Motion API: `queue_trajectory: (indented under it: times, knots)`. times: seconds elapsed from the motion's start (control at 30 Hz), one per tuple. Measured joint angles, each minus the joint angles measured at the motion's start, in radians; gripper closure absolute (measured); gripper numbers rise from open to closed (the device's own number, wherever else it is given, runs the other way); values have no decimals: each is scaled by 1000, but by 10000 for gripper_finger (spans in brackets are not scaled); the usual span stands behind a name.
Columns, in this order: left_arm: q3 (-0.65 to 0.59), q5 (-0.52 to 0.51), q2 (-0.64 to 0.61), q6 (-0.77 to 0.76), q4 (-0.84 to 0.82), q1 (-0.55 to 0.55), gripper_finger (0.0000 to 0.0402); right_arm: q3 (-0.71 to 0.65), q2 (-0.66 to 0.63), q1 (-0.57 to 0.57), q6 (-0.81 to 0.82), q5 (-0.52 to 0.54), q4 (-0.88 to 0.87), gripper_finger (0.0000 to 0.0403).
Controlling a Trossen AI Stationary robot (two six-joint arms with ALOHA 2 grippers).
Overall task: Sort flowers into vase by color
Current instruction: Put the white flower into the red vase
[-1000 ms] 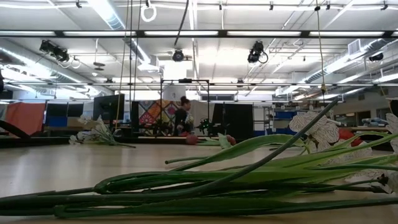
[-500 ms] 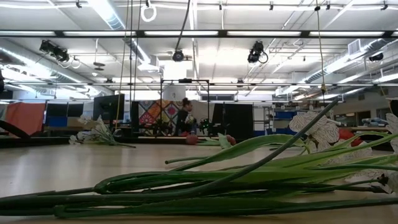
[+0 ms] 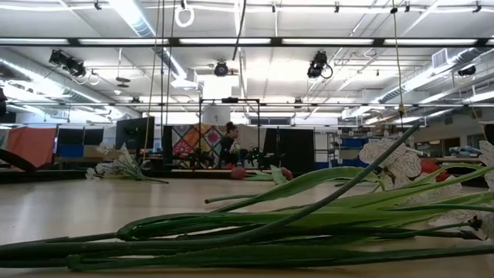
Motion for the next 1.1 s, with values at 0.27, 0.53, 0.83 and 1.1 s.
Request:
queue_trajectory:
  times: [0.27,0.53,0.83,1.1]
  knots:
    - [0,10,-5,-13,-63,-44,382,0,0,0,0,0,0,355]
    - [0,11,-6,-8,-68,-100,382,0,0,0,0,2,0,355]
    - [0,10,-46,-11,-151,-133,381,1,0,0,0,2,0,355]
    - [1,243,-11,-19,-128,-184,381,1,0,0,0,2,0,355]
